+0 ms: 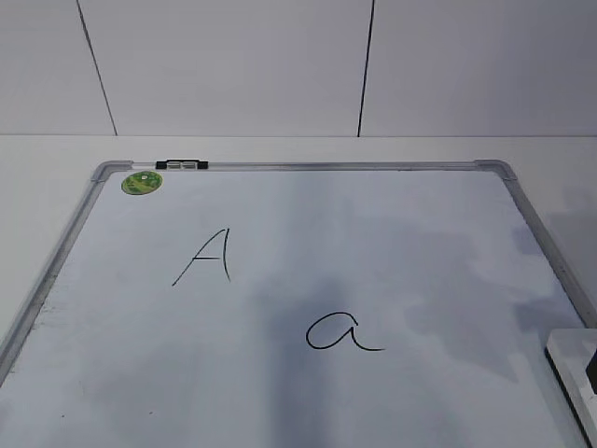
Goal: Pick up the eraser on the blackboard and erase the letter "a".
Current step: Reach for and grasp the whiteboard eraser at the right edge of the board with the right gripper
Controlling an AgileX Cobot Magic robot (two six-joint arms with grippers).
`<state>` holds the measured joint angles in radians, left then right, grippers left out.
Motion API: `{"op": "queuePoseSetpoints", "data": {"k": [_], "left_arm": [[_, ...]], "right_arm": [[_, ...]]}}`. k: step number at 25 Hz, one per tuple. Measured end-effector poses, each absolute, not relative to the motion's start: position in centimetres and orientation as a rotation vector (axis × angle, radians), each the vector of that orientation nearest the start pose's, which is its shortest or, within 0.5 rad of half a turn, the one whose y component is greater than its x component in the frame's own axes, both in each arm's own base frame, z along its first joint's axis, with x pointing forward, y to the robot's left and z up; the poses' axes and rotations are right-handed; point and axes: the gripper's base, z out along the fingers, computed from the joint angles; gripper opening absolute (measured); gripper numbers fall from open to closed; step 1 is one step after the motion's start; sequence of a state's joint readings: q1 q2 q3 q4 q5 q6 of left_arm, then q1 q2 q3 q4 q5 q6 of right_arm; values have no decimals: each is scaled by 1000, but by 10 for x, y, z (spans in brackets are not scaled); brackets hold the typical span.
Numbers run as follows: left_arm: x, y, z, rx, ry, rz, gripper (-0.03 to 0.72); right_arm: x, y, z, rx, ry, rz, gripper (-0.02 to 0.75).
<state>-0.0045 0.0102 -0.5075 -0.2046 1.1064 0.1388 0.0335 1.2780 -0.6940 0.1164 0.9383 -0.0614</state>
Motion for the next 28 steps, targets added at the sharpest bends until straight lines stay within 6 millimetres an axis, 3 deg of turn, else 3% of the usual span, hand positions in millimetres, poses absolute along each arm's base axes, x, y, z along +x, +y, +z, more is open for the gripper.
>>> {"op": "queuePoseSetpoints", "data": {"k": [28], "left_arm": [[-7, -17, 277, 164, 2073, -165, 235]], "right_arm": [[201, 15, 215, -103, 2975, 142, 642]]}}
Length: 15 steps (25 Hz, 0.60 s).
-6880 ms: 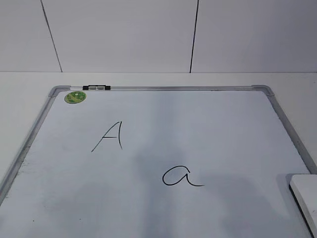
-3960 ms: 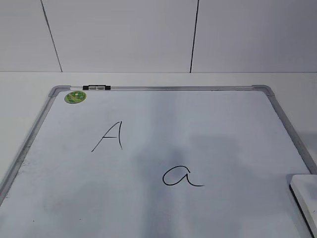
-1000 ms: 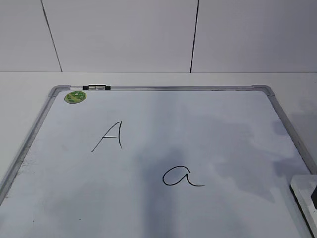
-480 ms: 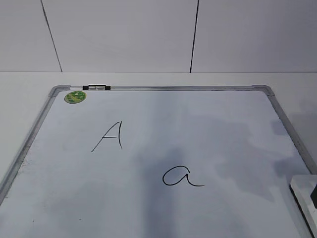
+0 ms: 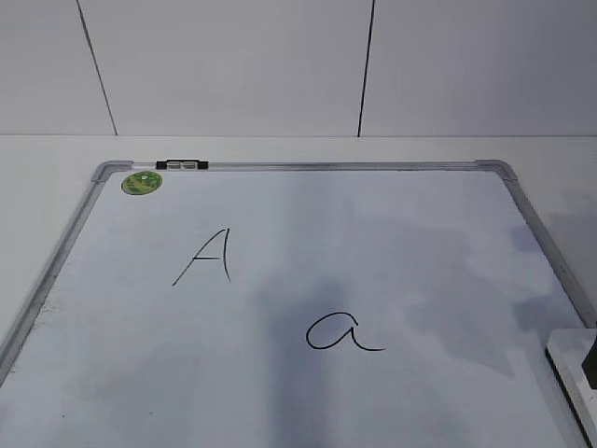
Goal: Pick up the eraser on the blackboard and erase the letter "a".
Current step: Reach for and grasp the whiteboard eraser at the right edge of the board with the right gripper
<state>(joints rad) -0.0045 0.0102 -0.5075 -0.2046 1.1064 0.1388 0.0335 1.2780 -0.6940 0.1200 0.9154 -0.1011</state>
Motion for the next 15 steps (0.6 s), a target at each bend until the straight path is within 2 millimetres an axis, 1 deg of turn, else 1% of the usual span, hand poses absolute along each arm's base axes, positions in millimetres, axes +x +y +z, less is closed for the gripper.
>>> {"op": "queuePoseSetpoints", "data": {"k": [3, 9, 15], "left_arm": [[-7, -17, 277, 164, 2073, -165, 235], [-7, -17, 277, 164, 2073, -165, 235], [-7, -17, 277, 164, 2073, -165, 235]], "right_arm": [[201, 16, 215, -101, 2975, 145, 645], [203, 19, 208, -63, 3011, 202, 646], [206, 17, 202, -83, 3043, 166, 646]]}}
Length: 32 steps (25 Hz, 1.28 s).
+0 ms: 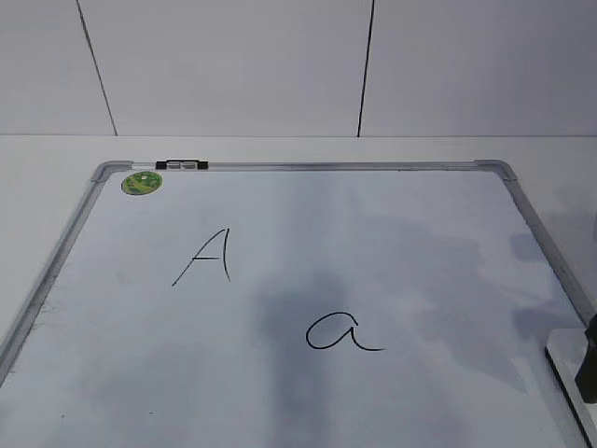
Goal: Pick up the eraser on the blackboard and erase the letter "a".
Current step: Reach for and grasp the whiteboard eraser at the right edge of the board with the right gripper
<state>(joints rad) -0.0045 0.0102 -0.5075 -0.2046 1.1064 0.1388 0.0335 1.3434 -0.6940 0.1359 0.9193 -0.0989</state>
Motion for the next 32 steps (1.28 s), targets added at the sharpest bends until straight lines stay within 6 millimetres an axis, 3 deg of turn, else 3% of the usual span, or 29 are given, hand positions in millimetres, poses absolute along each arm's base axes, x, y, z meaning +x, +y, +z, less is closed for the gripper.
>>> {"op": "queuePoseSetpoints", "data": {"k": [32], "left_arm": [[-7, -17, 277, 164, 2073, -165, 235]], "right_arm": [[221, 15, 175, -69, 3100, 131, 645]]}}
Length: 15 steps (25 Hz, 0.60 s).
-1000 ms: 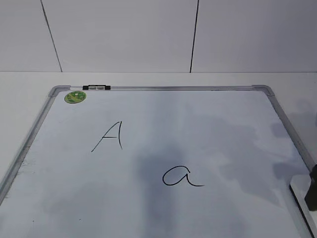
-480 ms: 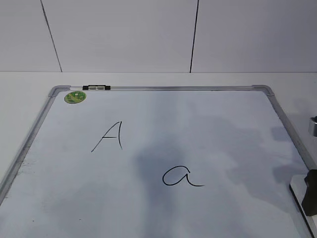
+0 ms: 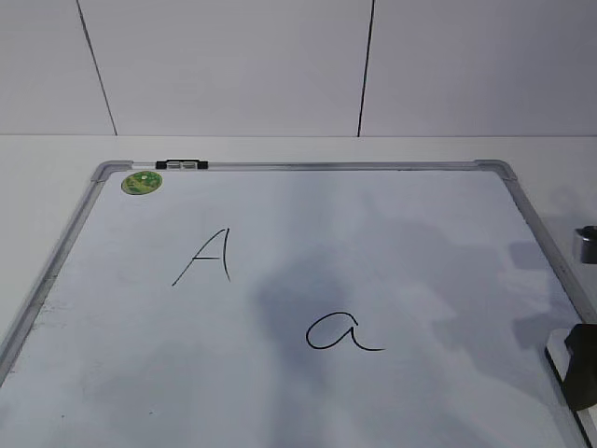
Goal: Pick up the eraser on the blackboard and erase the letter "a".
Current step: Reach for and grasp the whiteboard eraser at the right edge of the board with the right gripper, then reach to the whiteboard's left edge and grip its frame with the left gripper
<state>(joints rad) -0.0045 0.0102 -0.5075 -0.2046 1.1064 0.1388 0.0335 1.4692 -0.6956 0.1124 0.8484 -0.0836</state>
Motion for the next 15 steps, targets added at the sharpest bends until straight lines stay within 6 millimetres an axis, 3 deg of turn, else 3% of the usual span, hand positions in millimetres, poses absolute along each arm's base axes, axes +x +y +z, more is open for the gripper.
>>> {"op": "queuePoseSetpoints", "data": {"k": [6, 15], "left_arm": [[-7, -17, 277, 164, 2073, -165, 235], [-7, -17, 277, 164, 2073, -165, 235]], "right_arm": [[221, 15, 174, -68, 3105, 131, 588], [222, 15, 174, -68, 3104, 131, 582]]}}
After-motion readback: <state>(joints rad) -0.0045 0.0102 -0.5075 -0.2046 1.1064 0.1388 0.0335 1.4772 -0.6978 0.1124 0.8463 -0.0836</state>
